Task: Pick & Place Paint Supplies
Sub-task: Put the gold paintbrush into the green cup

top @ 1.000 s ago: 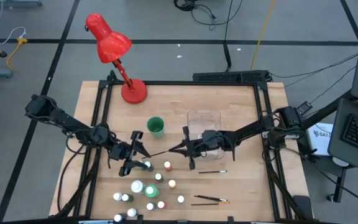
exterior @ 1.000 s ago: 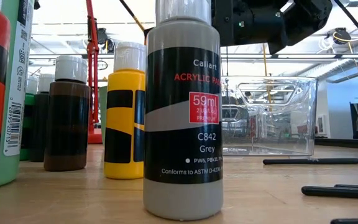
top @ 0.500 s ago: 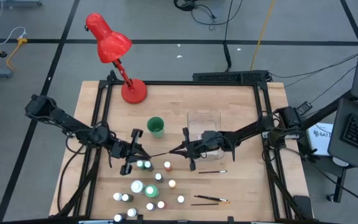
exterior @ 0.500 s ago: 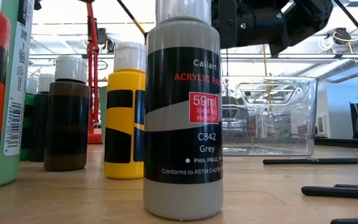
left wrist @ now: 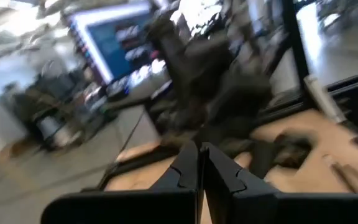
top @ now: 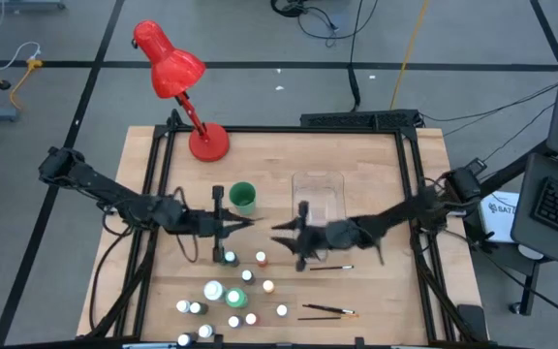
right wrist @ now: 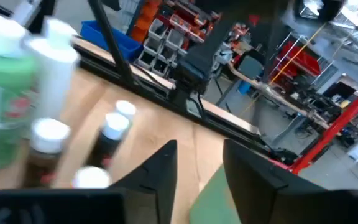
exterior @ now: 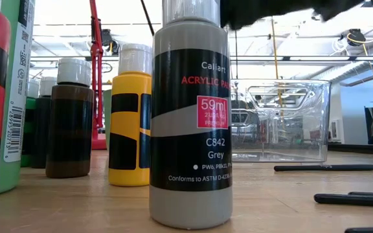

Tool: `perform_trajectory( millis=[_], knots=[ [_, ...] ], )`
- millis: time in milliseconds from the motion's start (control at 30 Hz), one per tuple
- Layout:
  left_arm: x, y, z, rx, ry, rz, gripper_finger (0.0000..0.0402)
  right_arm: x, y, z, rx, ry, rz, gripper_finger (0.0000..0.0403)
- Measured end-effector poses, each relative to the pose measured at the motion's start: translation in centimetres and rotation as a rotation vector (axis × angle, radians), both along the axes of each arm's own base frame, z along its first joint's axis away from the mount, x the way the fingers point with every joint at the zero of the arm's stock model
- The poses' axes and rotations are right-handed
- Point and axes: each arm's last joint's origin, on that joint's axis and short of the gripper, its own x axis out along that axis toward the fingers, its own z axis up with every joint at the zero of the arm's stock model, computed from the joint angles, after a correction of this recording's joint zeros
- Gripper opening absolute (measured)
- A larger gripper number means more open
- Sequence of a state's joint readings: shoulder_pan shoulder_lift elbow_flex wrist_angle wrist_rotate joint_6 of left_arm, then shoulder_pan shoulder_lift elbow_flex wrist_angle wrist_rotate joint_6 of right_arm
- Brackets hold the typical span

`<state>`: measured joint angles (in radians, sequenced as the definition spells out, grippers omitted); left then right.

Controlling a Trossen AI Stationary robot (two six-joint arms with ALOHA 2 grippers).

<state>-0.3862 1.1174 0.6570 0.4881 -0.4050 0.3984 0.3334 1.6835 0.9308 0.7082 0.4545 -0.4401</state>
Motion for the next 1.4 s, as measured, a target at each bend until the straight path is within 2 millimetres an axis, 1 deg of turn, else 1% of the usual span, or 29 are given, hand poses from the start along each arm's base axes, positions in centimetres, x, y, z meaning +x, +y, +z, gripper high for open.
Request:
perform_trajectory(
  millis=[100,167,300,400,533,633,767,933,1100,1233,1400],
  knots=[
    [0.2,-0.1,2.0,-0.012,0.008,0.078,0.0001,-1.8,1.4,1.4,-0.004,0.038,-0.029,0.0145],
    [0.0,0.0,3.0,-0.01,0.019,0.155,0.0001,-3.0,2.1,2.4,0.018,0.048,-0.01,0.0149],
    [-0.9,0.7,3.8,-0.027,0.066,0.253,0.0001,-5.5,3.7,3.8,0.092,0.107,0.054,0.0147],
    [-2.0,1.5,3.5,-0.041,0.114,0.293,0.0001,-7.1,4.4,3.9,0.125,0.156,0.079,0.014],
    [-2.9,2.6,2.0,-0.121,0.128,0.313,0.0,-8.3,5.2,2.5,0.122,0.145,0.131,0.0135],
    [-3.2,3.5,0.8,-0.164,0.137,0.345,0.0,-9.0,5.2,1.1,0.104,0.114,0.151,0.0135],
    [-2.9,4.6,-1.7,-0.202,0.169,0.379,0.0,-10.3,4.1,-1.8,0.096,0.085,0.154,0.0132],
    [-2.3,6.3,-3.8,-0.261,0.166,0.419,0.0,-12.2,2.4,-3.7,0.126,-0.045,0.154,0.0128],
    [-1.6,7.9,-5.3,-0.315,0.187,0.448,0.0,-13.6,1.5,-3.7,0.15,-0.182,0.165,0.0128],
    [-0.9,8.9,-6.5,-0.331,0.236,0.468,0.0,-14.0,1.3,-4.1,0.15,-0.186,0.164,0.0128],
    [0.1,9.5,-7.9,-0.339,0.286,0.481,0.0,-14.0,1.3,-4.2,0.148,-0.183,0.165,0.0128]
  ],
)
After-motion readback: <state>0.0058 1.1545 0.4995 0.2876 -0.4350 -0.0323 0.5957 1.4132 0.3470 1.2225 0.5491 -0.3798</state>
